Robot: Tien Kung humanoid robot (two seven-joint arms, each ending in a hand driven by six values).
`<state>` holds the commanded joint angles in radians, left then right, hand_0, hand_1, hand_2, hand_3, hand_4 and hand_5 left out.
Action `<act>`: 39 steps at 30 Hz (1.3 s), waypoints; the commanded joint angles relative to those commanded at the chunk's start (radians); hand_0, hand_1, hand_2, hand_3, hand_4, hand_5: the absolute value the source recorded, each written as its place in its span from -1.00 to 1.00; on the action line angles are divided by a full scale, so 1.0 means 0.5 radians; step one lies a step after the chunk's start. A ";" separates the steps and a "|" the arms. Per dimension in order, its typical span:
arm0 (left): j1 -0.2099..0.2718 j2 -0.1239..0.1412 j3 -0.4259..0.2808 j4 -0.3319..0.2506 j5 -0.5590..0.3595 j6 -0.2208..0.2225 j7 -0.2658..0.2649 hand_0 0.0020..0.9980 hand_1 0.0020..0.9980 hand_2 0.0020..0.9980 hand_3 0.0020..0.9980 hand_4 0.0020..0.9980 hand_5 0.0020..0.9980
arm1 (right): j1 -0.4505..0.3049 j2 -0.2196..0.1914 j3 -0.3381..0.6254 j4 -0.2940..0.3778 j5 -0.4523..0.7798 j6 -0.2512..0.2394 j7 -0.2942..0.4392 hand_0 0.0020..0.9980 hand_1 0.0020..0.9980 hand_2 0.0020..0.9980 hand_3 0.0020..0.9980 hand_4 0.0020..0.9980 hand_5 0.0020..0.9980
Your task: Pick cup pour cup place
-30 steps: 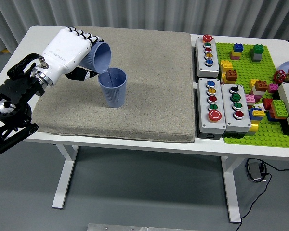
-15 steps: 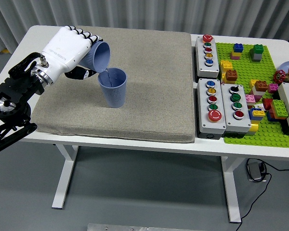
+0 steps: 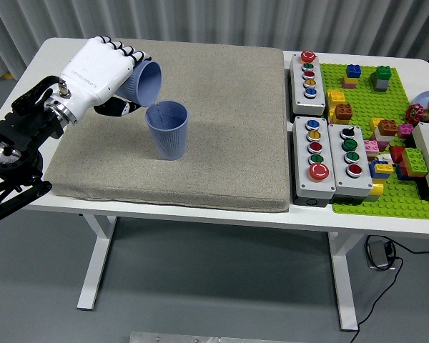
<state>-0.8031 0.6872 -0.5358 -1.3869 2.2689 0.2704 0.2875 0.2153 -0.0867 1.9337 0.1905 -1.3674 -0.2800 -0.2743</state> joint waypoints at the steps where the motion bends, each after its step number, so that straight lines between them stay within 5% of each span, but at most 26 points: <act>1: -0.005 0.002 0.001 -0.001 0.000 0.003 0.002 0.02 0.07 0.13 0.14 0.34 -0.82 | 0.001 0.000 -0.001 0.000 0.000 0.000 0.000 0.35 0.20 0.13 0.16 -1.00 -0.91; 28: 0.003 -0.001 -0.005 0.008 0.000 0.043 0.002 0.02 0.07 0.13 0.14 0.32 -0.86 | 0.016 -0.002 -0.001 -0.002 0.004 0.000 0.003 0.35 0.20 0.13 0.15 -1.00 -0.92; 39: 0.175 -0.070 -0.443 0.077 -0.010 0.226 -0.155 0.02 0.07 0.12 0.14 0.34 -0.82 | 0.013 0.001 0.013 -0.002 -0.014 0.003 0.003 0.35 0.20 0.13 0.15 -1.00 -0.91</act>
<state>-0.7154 0.6520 -0.7574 -1.3484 2.2637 0.3835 0.2100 0.2217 -0.0861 1.9403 0.1895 -1.3743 -0.2785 -0.2730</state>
